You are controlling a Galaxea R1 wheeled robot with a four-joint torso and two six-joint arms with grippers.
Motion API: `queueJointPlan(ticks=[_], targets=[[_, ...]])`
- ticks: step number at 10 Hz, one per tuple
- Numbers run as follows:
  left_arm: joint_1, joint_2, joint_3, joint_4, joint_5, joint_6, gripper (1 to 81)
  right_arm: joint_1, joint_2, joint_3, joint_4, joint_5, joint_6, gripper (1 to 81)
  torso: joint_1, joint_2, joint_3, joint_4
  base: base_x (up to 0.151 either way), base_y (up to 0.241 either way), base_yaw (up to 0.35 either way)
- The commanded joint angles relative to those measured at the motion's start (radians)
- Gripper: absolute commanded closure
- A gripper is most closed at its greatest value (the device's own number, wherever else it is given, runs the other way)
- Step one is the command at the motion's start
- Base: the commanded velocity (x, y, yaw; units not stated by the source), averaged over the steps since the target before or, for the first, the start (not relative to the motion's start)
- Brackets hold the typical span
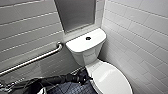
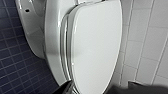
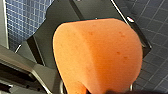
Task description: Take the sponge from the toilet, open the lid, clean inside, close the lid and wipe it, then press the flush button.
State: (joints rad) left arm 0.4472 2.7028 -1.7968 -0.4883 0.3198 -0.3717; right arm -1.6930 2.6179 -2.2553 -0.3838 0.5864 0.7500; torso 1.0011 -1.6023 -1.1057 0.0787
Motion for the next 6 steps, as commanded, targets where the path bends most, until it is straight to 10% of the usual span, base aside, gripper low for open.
queueJointPlan(ticks=[1,4,6], targets=[[-0.062,-0.059,0.076,0.054,0.064,0.004,1.0,-0.046,0.003,-0.001,0.048,-0.053,-0.006,81.1,0.000,0.000,0.000,0.000,0.000,0.000,0.000],[0.070,-0.199,0.194,0.145,0.076,0.013,1.0,-0.055,0.026,0.085,0.405,-0.057,-0.388,81.1,0.000,0.000,0.000,0.000,0.000,0.000,0.000],[0.193,-0.329,0.336,0.240,0.081,0.051,1.0,-0.055,-0.025,0.192,0.502,-0.106,-0.549,81.1,0.000,0.000,0.000,0.000,0.000,0.000,0.000]])
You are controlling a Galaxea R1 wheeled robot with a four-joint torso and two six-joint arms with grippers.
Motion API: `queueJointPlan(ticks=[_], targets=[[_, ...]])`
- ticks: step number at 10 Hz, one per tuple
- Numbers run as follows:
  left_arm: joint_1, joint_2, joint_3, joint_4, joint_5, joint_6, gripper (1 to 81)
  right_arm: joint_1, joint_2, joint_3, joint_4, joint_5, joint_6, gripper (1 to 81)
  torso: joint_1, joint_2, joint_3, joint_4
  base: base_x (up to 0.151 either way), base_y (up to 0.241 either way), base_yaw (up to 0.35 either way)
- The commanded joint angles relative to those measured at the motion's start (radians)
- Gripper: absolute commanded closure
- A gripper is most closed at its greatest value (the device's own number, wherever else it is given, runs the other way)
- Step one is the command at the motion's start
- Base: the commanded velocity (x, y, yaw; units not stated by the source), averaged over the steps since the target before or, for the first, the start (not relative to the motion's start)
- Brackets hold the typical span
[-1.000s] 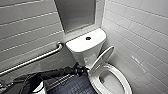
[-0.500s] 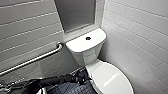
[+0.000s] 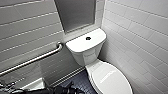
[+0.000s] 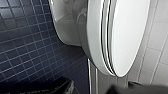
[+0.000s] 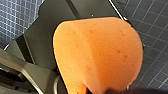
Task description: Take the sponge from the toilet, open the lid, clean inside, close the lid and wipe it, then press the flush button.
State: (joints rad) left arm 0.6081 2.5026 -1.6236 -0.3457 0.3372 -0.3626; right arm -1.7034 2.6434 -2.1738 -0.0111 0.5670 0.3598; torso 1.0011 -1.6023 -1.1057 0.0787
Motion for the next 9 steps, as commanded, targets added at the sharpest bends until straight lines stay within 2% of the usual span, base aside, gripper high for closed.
queueJointPlan(ticks=[1,3,4,6,9], targets=[[0.119,-0.189,0.226,0.144,0.065,0.101,1.0,-0.031,-0.075,0.144,0.113,-0.114,-0.151,81.1,0.000,0.000,0.000,0.000,0.000,0.000,0.000],[0.280,-0.273,0.286,0.154,0.052,0.221,1.0,-0.022,-0.115,0.224,-0.018,-0.119,-0.148,81.1,0.000,0.000,0.000,0.000,0.000,0.000,0.000],[0.354,-0.306,0.310,0.154,0.039,0.278,1.0,-0.017,-0.122,0.241,-0.020,-0.115,-0.148,81.1,0.000,0.000,0.000,0.000,0.000,0.000,0.000],[0.514,-0.349,0.340,0.154,-0.102,0.393,1.0,-0.016,-0.127,0.249,-0.012,-0.075,-0.144,81.1,0.000,0.000,0.000,0.000,0.000,0.000,0.000],[0.684,-0.329,0.326,0.157,-0.190,0.484,1.0,-0.003,-0.211,0.377,-0.020,-0.073,-0.140,81.1,0.000,0.000,0.000,0.000,0.000,0.000,0.000]])
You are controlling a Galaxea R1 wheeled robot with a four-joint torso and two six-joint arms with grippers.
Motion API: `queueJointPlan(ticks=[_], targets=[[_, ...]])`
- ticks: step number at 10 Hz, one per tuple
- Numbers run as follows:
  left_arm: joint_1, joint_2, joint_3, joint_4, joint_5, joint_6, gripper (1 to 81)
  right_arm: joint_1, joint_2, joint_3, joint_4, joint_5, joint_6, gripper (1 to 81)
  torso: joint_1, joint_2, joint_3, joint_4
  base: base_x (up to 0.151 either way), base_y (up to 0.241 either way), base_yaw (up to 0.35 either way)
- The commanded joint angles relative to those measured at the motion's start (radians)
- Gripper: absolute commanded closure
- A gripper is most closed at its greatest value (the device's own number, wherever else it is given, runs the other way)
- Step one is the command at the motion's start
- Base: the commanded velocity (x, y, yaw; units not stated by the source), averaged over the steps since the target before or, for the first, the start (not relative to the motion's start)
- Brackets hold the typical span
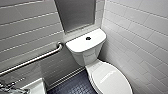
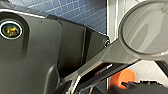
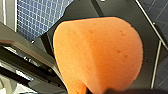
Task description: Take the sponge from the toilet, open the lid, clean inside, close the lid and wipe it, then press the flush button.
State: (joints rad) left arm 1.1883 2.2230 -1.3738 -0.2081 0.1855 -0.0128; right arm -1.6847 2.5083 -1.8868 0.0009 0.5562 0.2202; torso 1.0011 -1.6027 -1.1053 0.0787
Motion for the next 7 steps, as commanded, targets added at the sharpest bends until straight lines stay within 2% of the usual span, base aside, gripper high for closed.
queueJointPlan(ticks=[1,2,4,5,7], targets=[[0.144,-0.043,0.059,0.018,-0.061,0.158,1.0,-0.010,-0.116,0.138,-0.030,-0.062,-0.001,81.1,0.000,0.000,0.000,0.000,0.000,0.000,0.000],[0.176,-0.031,0.036,0.019,-0.074,0.183,1.0,0.012,-0.169,0.213,-0.027,-0.061,0.001,81.1,0.000,0.000,0.000,0.000,0.000,0.000,0.000],[0.234,0.014,-0.031,0.018,-0.074,0.231,1.0,0.080,-0.283,0.373,-0.025,0.002,0.013,81.1,0.000,0.000,0.000,0.000,0.000,0.000,0.000],[0.257,0.055,-0.079,0.018,-0.074,0.251,1.0,0.130,-0.358,0.479,-0.027,0.001,0.011,81.1,0.000,0.000,0.000,0.000,0.000,0.000,0.000],[0.284,0.109,-0.149,0.021,-0.072,0.258,1.0,0.243,-0.458,0.603,-0.027,-0.009,0.011,81.1,0.000,0.000,0.000,0.000,0.000,0.000,0.000]])
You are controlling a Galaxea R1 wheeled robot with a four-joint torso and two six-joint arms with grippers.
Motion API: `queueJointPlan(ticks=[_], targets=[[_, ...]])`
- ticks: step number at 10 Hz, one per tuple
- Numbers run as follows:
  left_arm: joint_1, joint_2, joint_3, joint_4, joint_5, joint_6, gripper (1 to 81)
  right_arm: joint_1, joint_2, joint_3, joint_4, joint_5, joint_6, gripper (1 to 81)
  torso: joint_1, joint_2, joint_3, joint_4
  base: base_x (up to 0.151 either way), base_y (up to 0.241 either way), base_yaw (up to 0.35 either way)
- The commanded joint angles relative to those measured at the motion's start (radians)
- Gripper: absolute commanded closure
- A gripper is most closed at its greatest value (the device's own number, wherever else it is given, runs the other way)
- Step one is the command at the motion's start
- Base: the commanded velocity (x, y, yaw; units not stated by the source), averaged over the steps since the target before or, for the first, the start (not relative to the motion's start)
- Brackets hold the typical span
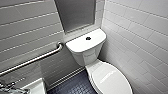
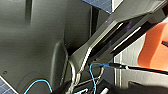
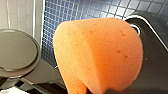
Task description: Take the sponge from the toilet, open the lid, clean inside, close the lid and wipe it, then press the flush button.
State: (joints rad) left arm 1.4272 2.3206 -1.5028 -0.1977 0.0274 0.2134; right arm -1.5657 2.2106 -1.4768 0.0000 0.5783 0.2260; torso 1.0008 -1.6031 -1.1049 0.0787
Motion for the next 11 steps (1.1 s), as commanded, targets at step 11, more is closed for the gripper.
queueJointPlan(ticks=[11], targets=[[0.071,0.134,-0.155,0.021,0.115,0.030,1.0,0.773,-0.248,0.304,0.175,-0.328,0.007,81.1,0.000,0.000,0.000,0.000,0.000,0.000,0.000]])
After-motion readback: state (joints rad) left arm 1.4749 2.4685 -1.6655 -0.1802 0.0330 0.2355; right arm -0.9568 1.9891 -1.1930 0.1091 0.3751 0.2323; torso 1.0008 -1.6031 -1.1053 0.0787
